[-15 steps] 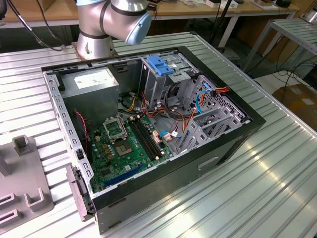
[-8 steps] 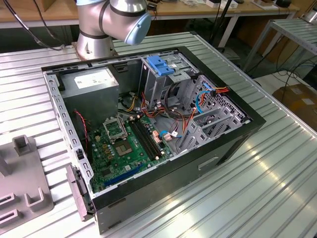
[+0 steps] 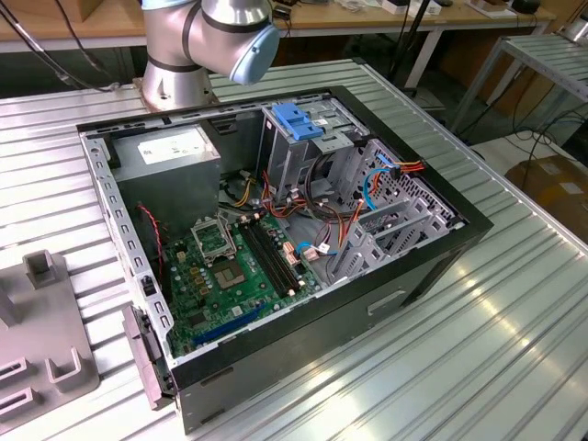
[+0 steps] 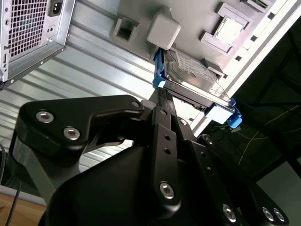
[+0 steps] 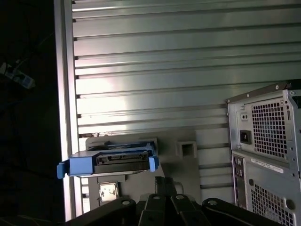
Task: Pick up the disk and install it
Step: 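Reach for the disk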
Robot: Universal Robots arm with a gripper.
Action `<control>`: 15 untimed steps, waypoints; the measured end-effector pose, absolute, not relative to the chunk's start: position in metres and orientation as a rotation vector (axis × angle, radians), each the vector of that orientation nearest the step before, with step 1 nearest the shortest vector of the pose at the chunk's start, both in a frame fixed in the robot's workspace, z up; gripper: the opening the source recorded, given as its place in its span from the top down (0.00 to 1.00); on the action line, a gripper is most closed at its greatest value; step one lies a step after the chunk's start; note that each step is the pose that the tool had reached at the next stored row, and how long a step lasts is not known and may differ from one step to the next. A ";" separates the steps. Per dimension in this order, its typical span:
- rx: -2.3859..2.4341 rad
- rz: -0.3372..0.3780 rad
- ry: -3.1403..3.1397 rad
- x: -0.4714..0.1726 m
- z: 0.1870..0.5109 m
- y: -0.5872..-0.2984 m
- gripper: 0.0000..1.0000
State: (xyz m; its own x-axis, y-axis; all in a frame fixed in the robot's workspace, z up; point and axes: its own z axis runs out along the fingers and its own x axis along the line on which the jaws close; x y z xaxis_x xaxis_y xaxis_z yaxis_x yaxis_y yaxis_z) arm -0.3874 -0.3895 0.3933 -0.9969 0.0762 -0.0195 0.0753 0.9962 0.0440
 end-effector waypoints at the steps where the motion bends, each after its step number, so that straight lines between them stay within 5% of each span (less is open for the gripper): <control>1: 0.118 0.067 3.117 -0.388 0.393 -0.390 0.90; 15: 0.118 0.068 3.117 -0.400 0.393 -0.389 0.90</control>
State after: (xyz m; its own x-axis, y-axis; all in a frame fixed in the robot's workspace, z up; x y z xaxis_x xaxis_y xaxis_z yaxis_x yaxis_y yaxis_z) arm -0.4000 -0.3892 0.3933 -0.9969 0.0762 -0.0196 0.0753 0.9962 0.0440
